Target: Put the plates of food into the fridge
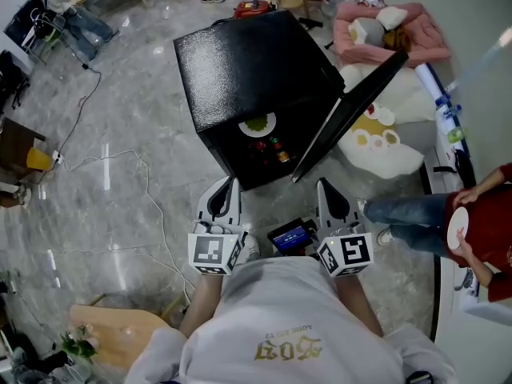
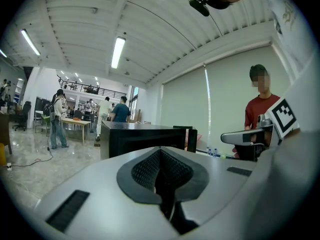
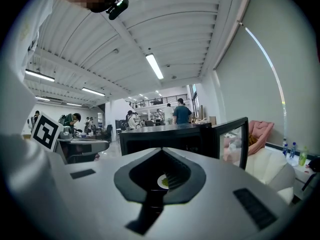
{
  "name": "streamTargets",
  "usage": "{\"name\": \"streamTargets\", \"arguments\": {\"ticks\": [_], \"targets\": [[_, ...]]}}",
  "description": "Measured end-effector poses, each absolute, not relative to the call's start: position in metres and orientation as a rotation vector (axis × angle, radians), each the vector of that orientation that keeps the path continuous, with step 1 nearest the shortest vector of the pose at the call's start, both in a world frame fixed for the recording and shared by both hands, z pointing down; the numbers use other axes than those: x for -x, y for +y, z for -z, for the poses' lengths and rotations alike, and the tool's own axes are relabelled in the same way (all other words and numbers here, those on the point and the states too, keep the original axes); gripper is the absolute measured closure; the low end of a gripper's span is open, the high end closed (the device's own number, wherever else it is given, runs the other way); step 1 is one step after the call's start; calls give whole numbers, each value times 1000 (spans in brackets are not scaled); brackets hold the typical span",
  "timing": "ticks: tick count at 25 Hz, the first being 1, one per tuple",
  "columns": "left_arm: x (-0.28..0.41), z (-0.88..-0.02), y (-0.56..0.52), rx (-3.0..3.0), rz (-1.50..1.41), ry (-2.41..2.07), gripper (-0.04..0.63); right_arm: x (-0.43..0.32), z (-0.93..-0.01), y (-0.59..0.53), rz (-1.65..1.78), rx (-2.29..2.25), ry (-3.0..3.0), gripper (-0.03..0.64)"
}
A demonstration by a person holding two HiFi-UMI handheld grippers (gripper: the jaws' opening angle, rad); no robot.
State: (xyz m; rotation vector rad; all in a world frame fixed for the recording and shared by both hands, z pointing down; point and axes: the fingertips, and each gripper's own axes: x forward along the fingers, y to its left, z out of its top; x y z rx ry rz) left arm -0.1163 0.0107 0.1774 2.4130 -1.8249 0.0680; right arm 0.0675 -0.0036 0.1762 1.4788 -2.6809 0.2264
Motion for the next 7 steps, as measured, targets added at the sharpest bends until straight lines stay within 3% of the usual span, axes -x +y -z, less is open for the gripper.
{"name": "streamTargets", "arguments": {"ticks": [7], "targets": [[114,-178,13,-2413,-69,-1831,589,-67,-174,-3,-209,-1468,-2690,606]]}}
